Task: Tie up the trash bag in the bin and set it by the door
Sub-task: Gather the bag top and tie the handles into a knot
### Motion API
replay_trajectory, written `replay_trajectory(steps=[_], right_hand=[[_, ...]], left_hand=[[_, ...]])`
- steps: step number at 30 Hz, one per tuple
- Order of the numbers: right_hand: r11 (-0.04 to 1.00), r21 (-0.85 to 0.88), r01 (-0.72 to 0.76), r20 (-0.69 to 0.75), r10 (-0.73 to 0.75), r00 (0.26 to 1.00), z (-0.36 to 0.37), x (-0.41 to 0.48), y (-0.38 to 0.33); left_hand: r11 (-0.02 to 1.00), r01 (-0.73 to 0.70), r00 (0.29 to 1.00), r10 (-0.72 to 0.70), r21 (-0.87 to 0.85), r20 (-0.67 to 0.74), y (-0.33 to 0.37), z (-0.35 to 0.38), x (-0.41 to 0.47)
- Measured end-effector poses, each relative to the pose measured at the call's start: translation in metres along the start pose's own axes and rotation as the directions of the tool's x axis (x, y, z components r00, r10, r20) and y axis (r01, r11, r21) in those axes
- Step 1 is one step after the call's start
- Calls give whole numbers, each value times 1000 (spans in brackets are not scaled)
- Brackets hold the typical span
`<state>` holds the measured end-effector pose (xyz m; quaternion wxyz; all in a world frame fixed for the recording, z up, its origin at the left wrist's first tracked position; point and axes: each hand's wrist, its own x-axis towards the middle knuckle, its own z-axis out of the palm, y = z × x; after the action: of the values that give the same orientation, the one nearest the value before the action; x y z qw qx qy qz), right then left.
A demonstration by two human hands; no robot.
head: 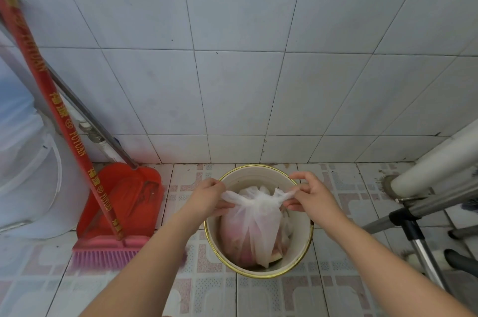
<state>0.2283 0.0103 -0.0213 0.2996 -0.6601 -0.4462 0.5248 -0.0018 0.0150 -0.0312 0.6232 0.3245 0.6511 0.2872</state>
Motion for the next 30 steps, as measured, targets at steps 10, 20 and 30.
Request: replay_trajectory(steps=[10,20,30], right_hand=[[486,-769,415,381,-172,908,-4,8,1],[695,-600,395,380,-187,906,-24,12,18],[658,-664,354,370,-122,921,-31,19,18]], left_hand=[[690,-235,966,87,685,243,2,6,0],[386,-569,800,465,727,379,-19,-10,11],[446,-410,903,322,795,285,-19,-19,21]])
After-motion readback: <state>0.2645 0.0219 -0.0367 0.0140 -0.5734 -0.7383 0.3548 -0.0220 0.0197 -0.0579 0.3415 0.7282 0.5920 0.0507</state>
